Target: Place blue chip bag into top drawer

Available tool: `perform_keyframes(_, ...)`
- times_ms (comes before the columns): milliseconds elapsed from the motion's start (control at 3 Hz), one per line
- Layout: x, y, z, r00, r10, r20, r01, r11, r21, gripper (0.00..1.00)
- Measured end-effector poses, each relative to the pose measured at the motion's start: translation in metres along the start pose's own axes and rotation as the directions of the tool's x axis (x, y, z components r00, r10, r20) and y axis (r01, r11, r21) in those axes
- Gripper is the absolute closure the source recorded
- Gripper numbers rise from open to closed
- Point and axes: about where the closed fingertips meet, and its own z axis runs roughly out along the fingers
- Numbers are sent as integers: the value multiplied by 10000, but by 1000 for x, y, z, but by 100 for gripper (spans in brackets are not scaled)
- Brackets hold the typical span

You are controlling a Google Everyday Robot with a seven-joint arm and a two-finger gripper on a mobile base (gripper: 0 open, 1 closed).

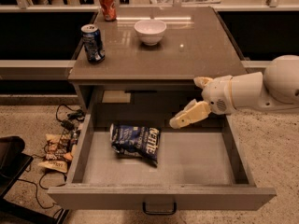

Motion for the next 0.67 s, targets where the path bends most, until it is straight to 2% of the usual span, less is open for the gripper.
perform_keyframes(333,-34,-16,-56,9916,-1192,-505,1194,9928,10,0)
perform_keyframes(667,-47,-22,-114,9639,-2040,-1714,2070,9783,-3,0)
